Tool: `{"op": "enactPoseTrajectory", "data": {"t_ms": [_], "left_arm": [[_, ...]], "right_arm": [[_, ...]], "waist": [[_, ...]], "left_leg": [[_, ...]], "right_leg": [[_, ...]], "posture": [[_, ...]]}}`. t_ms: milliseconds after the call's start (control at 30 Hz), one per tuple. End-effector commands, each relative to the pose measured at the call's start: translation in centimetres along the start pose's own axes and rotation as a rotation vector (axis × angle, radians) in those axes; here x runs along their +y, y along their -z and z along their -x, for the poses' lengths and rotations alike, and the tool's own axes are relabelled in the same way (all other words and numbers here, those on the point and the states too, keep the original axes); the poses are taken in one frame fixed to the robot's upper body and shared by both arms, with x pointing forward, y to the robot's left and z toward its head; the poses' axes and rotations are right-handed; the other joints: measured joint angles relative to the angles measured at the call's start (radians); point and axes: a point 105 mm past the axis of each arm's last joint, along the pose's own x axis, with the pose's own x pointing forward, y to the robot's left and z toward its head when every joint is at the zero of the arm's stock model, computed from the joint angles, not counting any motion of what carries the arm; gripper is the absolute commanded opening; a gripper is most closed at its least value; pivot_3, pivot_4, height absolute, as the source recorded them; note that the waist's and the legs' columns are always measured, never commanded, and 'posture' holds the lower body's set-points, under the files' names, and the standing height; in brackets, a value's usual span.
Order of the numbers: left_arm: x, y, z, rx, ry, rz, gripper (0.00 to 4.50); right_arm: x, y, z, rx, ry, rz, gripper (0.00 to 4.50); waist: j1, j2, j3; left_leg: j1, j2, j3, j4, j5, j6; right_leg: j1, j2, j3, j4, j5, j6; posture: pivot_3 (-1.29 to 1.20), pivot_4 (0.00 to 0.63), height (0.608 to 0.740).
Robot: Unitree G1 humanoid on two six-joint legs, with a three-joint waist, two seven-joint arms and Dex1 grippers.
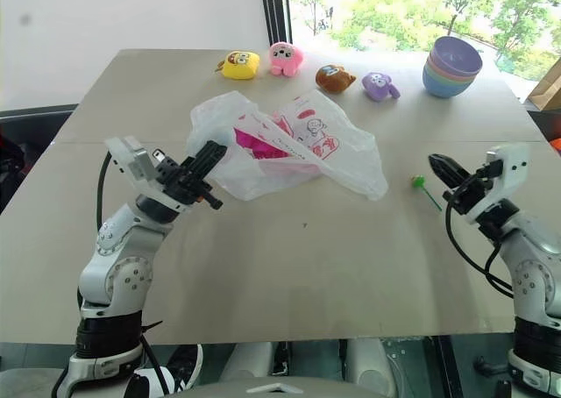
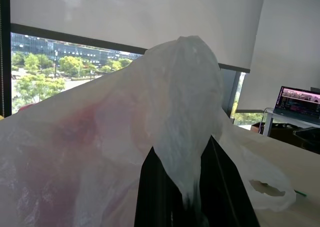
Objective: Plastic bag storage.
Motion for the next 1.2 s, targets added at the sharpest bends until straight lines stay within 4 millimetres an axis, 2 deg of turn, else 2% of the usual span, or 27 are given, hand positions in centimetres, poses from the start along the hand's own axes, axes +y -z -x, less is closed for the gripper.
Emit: {"op": "enactPoseTrajectory", "data": {"t_ms": [33, 67, 100, 233, 300, 367, 500, 833, 933, 1000, 1200], "left_arm": [[-0.5, -0.9, -0.3, -0.033, 0.025, -0.031, 0.00], [-0.5, -0.9, -0.3, -0.032, 0.024, -0.031, 0.00], [-0.5, -0.9, -0.3, -0.031, 0.024, -0.033, 0.00], [-0.3, -1.1, 0.0, -0.033, 0.015, -0.041, 0.00], [-0.3, -1.1, -0.1, -0.033, 0.014, -0.044, 0.00], [-0.3, -1.1, -0.1, -0.033, 0.014, -0.045, 0.00], [-0.2, -1.1, -0.2, -0.033, 0.013, -0.047, 0.00], [-0.2, -1.2, -1.0, -0.037, 0.023, -0.048, 0.00], [-0.3, -1.3, -1.0, -0.038, 0.024, -0.052, 0.00], [-0.2, -1.4, -0.8, -0.041, 0.012, -0.059, 0.00], [-0.4, -1.4, -0.4, -0.037, -0.005, -0.067, 0.00]], "right_arm": [[-2.6, 0.4, 0.1, 0.073, 0.134, 0.138, 0.33], [-3.1, 1.0, 0.2, 0.109, 0.140, 0.162, 0.66], [-2.9, 1.8, 0.3, 0.157, 0.113, 0.177, 0.76], [-2.9, 4.1, 1.1, 0.291, 0.066, 0.300, 2.65], [-2.8, 5.3, 2.0, 0.354, 0.031, 0.254, 3.67], [-2.2, 6.1, 3.1, 0.413, -0.038, 0.219, 3.67], [-2.9, 7.4, 3.9, 0.483, -0.032, 0.189, 3.67], [-3.4, 10.6, 2.0, 0.544, -0.150, 0.261, 3.67], [-2.9, 11.6, 2.3, 0.592, -0.231, 0.242, 3.67], [-2.7, 11.9, 2.4, 0.606, -0.270, 0.230, 3.67], [-1.9, 11.0, 1.2, 0.499, -0.308, 0.157, 3.67]], "waist": [[0.003, 0.000, 0.000], [0.003, 0.000, 0.000], [0.004, 0.000, 0.000], [0.004, 0.000, 0.000], [0.003, 0.000, 0.000], [0.003, 0.000, 0.000], [0.001, 0.000, 0.000], [-0.009, -0.001, 0.000], [-0.009, -0.003, 0.000], [-0.008, -0.003, 0.000], [-0.010, -0.003, -0.001]], "left_leg": [[0.000, -0.001, 0.000, 0.000, 0.000, 0.001], [0.000, -0.001, 0.000, 0.000, 0.000, 0.001], [0.000, -0.002, 0.000, 0.000, 0.000, 0.001], [0.000, -0.001, 0.000, -0.001, 0.000, 0.000], [0.000, -0.001, 0.000, -0.001, 0.000, 0.000], [0.000, -0.001, 0.000, -0.001, 0.000, 0.000], [0.001, -0.001, 0.000, -0.001, 0.000, 0.001], [0.002, -0.001, 0.001, -0.001, 0.000, 0.001], [0.003, -0.001, 0.002, 0.000, 0.000, 0.001], [0.003, 0.000, 0.002, 0.000, 0.000, 0.001], [0.003, 0.000, 0.002, 0.000, 0.001, -0.002]], "right_leg": [[0.000, 0.000, 0.000, 0.000, 0.000, 0.000], [0.000, -0.001, 0.000, 0.000, 0.000, 0.000], [0.000, -0.001, 0.000, 0.000, 0.000, 0.000], [0.000, 0.000, 0.000, 0.000, 0.000, 0.000], [0.000, 0.000, 0.000, 0.000, 0.000, 0.000], [0.000, 0.000, 0.000, 0.000, 0.000, 0.000], [0.000, 0.000, 0.000, 0.000, 0.000, 0.000], [0.000, 0.000, 0.001, 0.000, 0.000, 0.000], [0.001, 0.001, 0.002, 0.000, 0.000, 0.000], [0.001, 0.001, 0.002, 0.001, 0.000, 0.000], [0.001, 0.001, 0.002, 0.001, 0.000, 0.000]], "posture": [[0.00, 0.150, 0.740], [0.00, 0.150, 0.740], [0.00, 0.150, 0.740], [0.00, 0.150, 0.740], [0.00, 0.150, 0.740], [0.00, 0.150, 0.740], [0.00, 0.150, 0.740], [0.00, 0.150, 0.740], [0.00, 0.150, 0.740], [0.00, 0.150, 0.740], [0.00, 0.150, 0.740]]}}
